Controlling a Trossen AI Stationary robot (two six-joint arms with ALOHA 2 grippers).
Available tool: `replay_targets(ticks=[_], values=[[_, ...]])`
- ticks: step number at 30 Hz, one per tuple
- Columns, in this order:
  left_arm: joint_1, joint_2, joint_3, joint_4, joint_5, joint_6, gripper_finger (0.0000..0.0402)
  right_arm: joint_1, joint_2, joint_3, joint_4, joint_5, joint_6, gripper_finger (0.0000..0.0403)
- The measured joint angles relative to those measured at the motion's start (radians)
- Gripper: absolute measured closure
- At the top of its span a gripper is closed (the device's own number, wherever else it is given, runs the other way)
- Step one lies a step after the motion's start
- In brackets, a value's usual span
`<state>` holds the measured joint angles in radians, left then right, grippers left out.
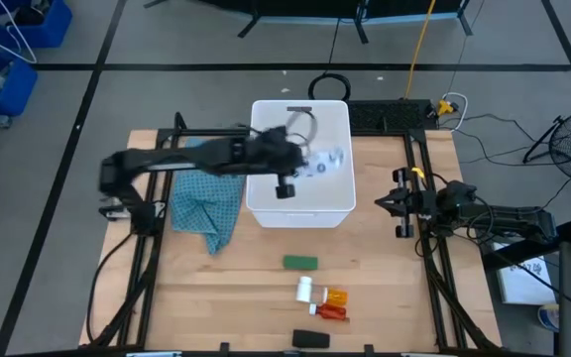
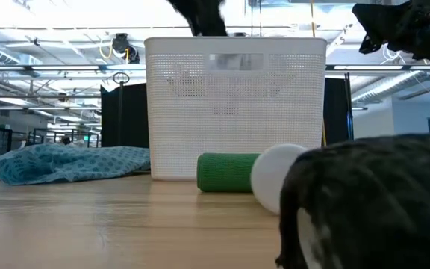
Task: Pick & place medical supplies in basket/bin
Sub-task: Put the white mailer bag into the white bin, then put the orange medicine bottle into the white bin
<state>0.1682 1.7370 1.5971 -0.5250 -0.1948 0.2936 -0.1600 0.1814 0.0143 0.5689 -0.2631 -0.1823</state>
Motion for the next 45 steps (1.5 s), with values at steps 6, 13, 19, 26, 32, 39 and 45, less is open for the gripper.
replay_targets(ticks=[6,13,19,26,32,39,45], values=[[0.039,0.194,0.0,-0.01,0.017,-0.009,0.0401,0.0,0.002,0.0,-0.028,0.0,-0.032,0.0403],[0.032,0.316,0.0,-0.027,0.041,-0.008,0.0401,0.0,0.003,0.0,-0.066,0.0,0.003,0.0403],[0.023,0.311,0.0,-0.002,0.05,0.003,0.036,0.0,0.003,0.0,-0.146,0.0,0.013,0.0403],[0.0,0.249,0.0,0.043,0.0,0.022,0.0244,-0.003,0.009,0.0,-0.152,0.034,0.002,0.0403],[-0.041,0.035,0.008,-0.023,-0.153,0.111,0.0175,-0.003,0.009,0.0,-0.149,0.028,0.004,0.0403],[-0.115,-0.225,0.01,-0.373,-0.233,-0.119,0.0282,-0.003,0.009,0.0,-0.135,0.027,0.049,0.0403],[-0.246,-0.41,-0.105,-0.751,-0.372,-0.509,0.0386,-0.003,0.01,0.0,-0.136,0.027,0.094,0.0403]])
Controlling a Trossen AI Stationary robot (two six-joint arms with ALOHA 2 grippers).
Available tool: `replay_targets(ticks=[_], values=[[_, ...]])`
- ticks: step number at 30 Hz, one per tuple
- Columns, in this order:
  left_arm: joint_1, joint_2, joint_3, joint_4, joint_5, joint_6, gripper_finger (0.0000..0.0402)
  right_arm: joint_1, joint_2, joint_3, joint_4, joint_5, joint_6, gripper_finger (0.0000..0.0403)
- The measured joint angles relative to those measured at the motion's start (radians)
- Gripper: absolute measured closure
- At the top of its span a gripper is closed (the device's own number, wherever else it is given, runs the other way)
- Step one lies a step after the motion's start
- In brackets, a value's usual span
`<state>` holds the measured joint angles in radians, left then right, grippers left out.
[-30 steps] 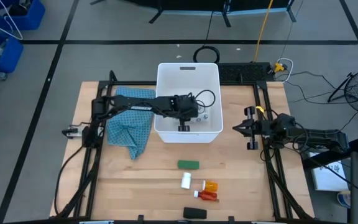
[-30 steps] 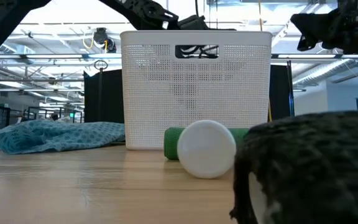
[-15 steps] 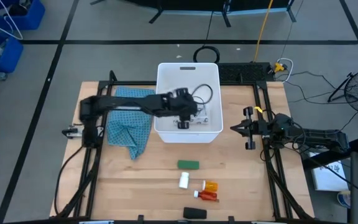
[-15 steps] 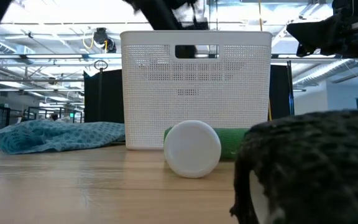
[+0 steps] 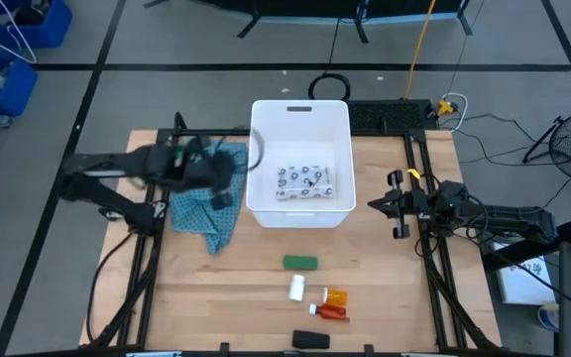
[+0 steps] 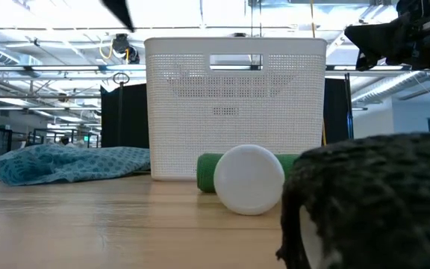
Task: Pick & place medical supplies in basket/bin
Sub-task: Put the orange medicine bottle into the white bin
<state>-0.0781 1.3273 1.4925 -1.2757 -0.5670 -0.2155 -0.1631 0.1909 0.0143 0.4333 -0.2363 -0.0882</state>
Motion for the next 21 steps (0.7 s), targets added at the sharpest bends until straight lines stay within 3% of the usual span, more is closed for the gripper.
replay_targets(ticks=[4,8,12,15,21], values=[[-0.144,-0.179,-0.284,0.215,-0.063,-0.057,0.0395,0.0,0.0,0.0,0.003,0.0,-0.002,0.0403],[-0.195,-0.348,-0.636,0.712,-0.111,0.062,0.0397,0.0,0.0,0.0,0.003,-0.002,-0.002,0.0403],[-0.163,-0.436,-0.974,1.388,0.069,0.347,0.0398,0.0,0.0,0.0,0.004,-0.002,-0.017,0.0403],[-0.108,-0.441,-1.178,1.831,0.223,0.416,0.0399,0.0,0.0,0.0,0.015,-0.002,-0.024,0.0403],[-0.092,-0.507,-1.408,2.16,0.219,0.442,0.04,0.0,0.0,0.0,0.028,0.003,0.005,0.0403]])
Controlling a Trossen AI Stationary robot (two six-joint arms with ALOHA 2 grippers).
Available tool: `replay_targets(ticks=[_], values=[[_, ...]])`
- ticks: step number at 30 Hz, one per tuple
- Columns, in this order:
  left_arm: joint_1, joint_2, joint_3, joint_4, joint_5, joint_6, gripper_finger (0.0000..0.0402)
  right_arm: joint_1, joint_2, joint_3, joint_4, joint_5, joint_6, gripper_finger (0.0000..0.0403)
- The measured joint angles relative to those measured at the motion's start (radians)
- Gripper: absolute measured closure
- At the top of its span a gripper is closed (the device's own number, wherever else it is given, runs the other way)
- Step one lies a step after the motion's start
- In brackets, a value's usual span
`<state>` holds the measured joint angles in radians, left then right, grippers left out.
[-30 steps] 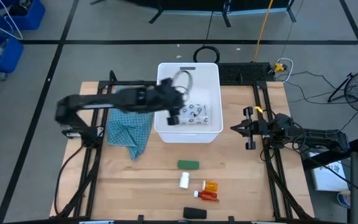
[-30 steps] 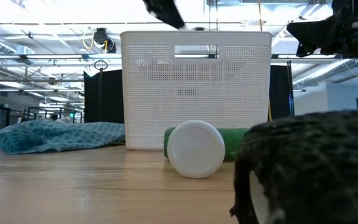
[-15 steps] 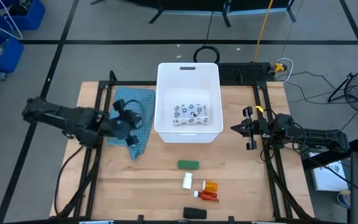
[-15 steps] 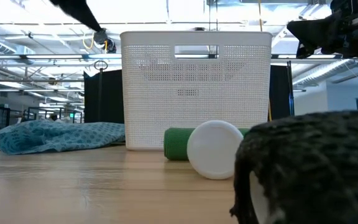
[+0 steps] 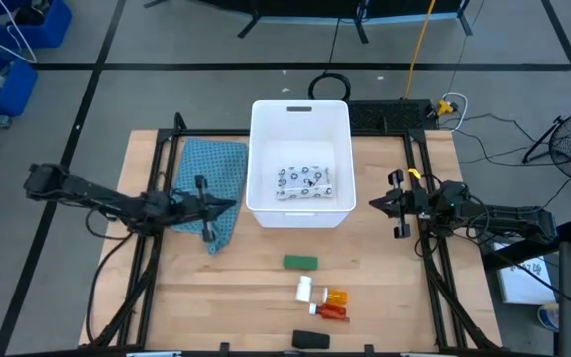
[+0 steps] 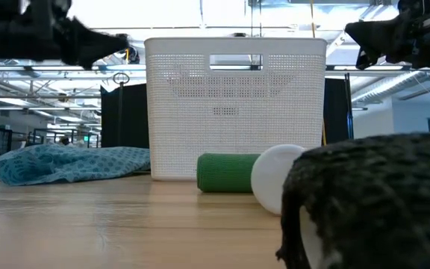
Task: Pick & place medical supplies in basket/bin
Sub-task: Put the orange medicine bottle into the white bin
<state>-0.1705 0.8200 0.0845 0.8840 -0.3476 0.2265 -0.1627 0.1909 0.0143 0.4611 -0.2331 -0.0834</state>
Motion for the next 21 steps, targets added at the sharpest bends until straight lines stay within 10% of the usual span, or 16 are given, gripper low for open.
replay_targets(ticks=[15,21], values=[[0.071,-0.026,-0.06,0.047,-0.02,0.008,0.0374,0.017,0.017,0.062,-0.057,0.023,-0.011,0.0399],[0.073,-0.026,-0.06,0.053,-0.029,0.007,0.0367,0.107,0.108,0.349,-0.356,0.108,-0.064,0.0337]])
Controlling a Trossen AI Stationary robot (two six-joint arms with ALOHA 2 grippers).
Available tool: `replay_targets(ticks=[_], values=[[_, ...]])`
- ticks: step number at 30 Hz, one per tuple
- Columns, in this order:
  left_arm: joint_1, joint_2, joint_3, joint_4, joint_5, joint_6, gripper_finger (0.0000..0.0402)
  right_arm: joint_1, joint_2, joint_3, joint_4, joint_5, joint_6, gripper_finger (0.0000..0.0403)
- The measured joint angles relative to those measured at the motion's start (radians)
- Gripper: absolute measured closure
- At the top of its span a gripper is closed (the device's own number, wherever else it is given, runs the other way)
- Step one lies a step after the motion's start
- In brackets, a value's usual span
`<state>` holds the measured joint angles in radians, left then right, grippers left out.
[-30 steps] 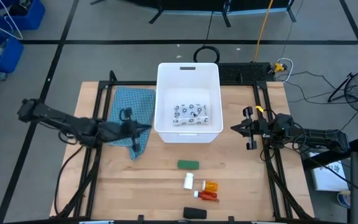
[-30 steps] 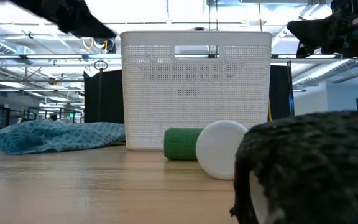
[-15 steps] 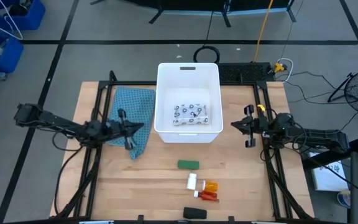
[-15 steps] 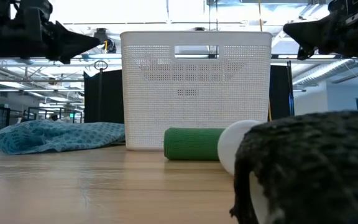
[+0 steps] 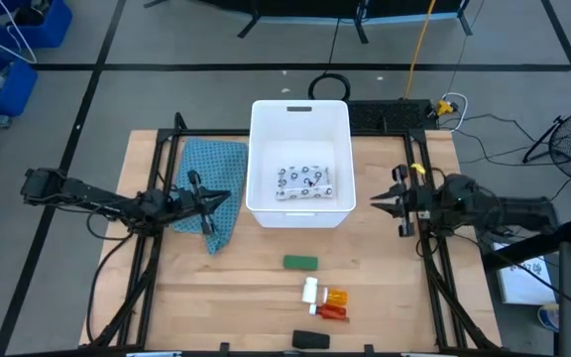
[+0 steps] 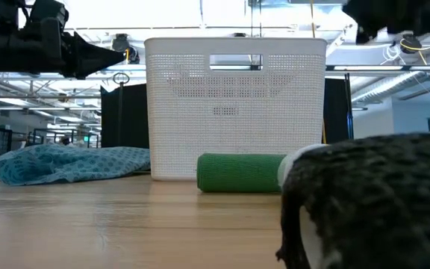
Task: Pick & place medical supplies in basket/bin
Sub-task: Put the orange medicine bottle into the white bin
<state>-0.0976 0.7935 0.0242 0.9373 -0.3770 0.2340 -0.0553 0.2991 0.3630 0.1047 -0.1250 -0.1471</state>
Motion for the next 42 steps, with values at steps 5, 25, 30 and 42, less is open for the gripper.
replay_targets(ticks=[5,25,30,42], values=[[0.0,-0.001,0.0,0.002,-0.017,-0.012,0.0371,0.155,0.205,0.256,-0.223,0.148,0.0,0.0255],[0.0,-0.001,0.0,0.002,-0.072,-0.162,0.0371,0.765,1.037,0.502,-0.219,0.608,0.503,0.0174],[0.0,-0.001,0.001,0.01,-0.134,-0.113,0.0371,0.805,1.165,0.504,-0.154,0.636,0.645,0.0164],[0.0,-0.003,0.001,0.011,-0.157,-0.025,0.0371,0.859,1.353,0.504,-0.1,0.772,0.939,0.016]])
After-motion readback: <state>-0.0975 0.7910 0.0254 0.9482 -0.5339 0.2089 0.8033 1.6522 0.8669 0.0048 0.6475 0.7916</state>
